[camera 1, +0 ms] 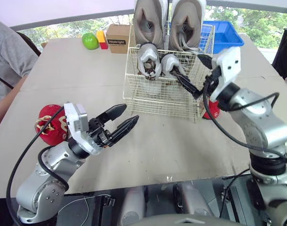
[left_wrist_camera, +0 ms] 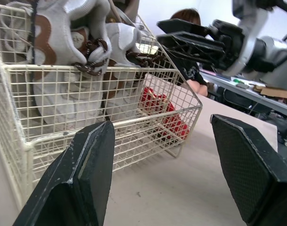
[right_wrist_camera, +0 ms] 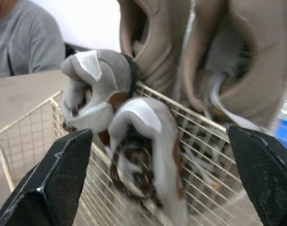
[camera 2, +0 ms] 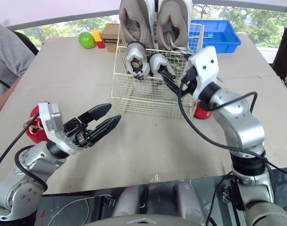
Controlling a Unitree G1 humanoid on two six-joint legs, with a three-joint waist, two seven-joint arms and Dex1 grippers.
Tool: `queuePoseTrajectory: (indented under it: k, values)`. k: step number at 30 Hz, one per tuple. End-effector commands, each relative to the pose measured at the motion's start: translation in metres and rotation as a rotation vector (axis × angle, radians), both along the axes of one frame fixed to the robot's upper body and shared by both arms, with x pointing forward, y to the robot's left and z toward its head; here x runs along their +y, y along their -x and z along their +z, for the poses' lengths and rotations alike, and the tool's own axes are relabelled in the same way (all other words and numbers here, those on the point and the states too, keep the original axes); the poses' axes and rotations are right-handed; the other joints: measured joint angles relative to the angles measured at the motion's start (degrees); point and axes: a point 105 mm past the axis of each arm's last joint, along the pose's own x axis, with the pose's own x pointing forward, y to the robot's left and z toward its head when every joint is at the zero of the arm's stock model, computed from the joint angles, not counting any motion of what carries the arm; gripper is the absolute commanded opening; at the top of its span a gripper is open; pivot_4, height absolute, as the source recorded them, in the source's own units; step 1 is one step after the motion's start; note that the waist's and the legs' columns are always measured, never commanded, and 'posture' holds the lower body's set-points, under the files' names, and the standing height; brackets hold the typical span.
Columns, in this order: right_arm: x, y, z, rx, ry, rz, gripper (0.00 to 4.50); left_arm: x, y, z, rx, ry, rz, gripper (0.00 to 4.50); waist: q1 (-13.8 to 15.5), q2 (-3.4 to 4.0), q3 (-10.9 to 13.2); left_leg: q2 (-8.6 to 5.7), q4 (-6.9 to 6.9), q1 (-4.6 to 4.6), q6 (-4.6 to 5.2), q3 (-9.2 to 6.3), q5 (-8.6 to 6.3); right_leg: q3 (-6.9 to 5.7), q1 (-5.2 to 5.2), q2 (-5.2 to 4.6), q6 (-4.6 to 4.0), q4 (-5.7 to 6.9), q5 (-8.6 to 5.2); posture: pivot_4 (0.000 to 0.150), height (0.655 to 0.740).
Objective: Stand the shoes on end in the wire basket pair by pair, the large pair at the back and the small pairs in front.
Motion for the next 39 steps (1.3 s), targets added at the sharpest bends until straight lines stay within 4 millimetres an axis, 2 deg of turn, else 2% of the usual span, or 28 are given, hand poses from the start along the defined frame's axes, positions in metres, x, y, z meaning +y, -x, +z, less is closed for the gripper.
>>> queuePoseTrajectory:
  k: [1,2,3,5,9,12,18,23,29,35,39]
  values:
    - [-0.004,-0.015,0.009,0.033,0.012,-0.019,4.4,-0.004,0.006,0.01,-0.059,-0.003,-0.008,3.53,0.05,0.0,0.0,-0.01,0.0,-0.03,0.0,0.02,0.0,0.01,-0.01,-0.01,0.0,-0.01,0.0,0.15,0.74]
    - [-0.005,-0.021,0.001,0.072,0.076,-0.024,4.4,-0.004,0.006,0.01,-0.062,-0.001,-0.001,3.53,0.07,0.0,0.0,-0.01,0.02,-0.02,0.0,0.02,0.0,-0.01,-0.01,-0.03,0.0,-0.02,0.0,0.15,0.74]
    - [-0.005,-0.025,-0.005,0.082,0.131,-0.022,3.92,-0.004,0.007,0.01,-0.064,0.0,0.007,3.53,0.11,0.0,0.0,-0.02,0.02,-0.03,0.0,0.03,0.0,-0.01,-0.01,-0.04,0.0,-0.02,0.0,0.15,0.74]
    - [-0.005,-0.031,-0.006,0.108,0.145,-0.02,3.31,-0.003,0.008,0.01,-0.066,0.007,0.029,3.53,0.0,0.0,0.0,-0.02,0.01,-0.03,0.01,0.04,0.0,-0.01,0.0,-0.06,0.0,-0.04,0.0,0.15,0.74]
    - [0.0,-0.031,-0.005,0.091,0.17,0.01,1.3,-0.004,0.012,0.008,-0.063,0.013,0.052,3.53,-0.19,-0.01,0.0,0.0,-0.03,0.0,0.01,0.02,0.0,-0.01,-0.01,-0.01,0.0,-0.02,0.0,0.15,0.74]
    - [0.001,-0.03,-0.007,0.086,0.187,0.018,0.12,-0.005,0.014,0.007,-0.063,0.016,0.059,3.53,-0.19,-0.01,0.0,0.01,-0.02,0.01,0.01,0.02,0.0,0.0,-0.01,-0.01,0.0,0.0,0.0,0.15,0.74]
    - [-0.007,-0.017,0.017,0.059,0.012,-0.014,0.04,-0.007,0.011,0.007,-0.066,0.023,0.056,3.53,-0.17,0.0,0.0,0.0,-0.02,-0.02,0.01,0.02,0.0,-0.01,-0.01,-0.02,0.0,-0.01,0.0,0.15,0.74]
    - [-0.027,-0.005,0.022,0.066,-0.094,-0.181,0.04,-0.01,0.007,0.007,-0.065,0.029,0.031,3.53,-0.08,0.0,0.01,0.01,-0.05,-0.09,0.0,-0.01,-0.01,-0.01,-0.09,-0.03,0.01,-0.02,0.0,0.15,0.74]
    - [-0.031,0.008,0.01,0.105,-0.112,-0.294,0.04,-0.014,0.001,0.006,-0.063,0.037,-0.006,3.53,-0.22,0.01,0.01,-0.01,-0.06,-0.05,0.0,0.0,-0.01,0.02,-0.09,-0.02,0.01,-0.01,0.0,0.15,0.74]
    - [-0.037,-0.004,-0.023,0.261,-0.187,-0.453,0.04,-0.017,-0.006,0.007,-0.069,0.033,-0.037,3.53,-0.23,0.0,-0.01,0.0,-0.07,-0.05,0.0,0.0,0.0,-0.02,-0.09,0.02,0.01,-0.01,0.0,0.15,0.74]
    - [-0.042,-0.008,-0.033,0.324,-0.234,-0.486,0.04,-0.016,-0.008,0.007,-0.073,0.031,-0.036,3.53,-0.24,-0.04,-0.05,0.0,-0.07,-0.04,0.0,0.0,0.0,-0.03,-0.07,0.01,0.01,-0.03,0.0,0.15,0.74]
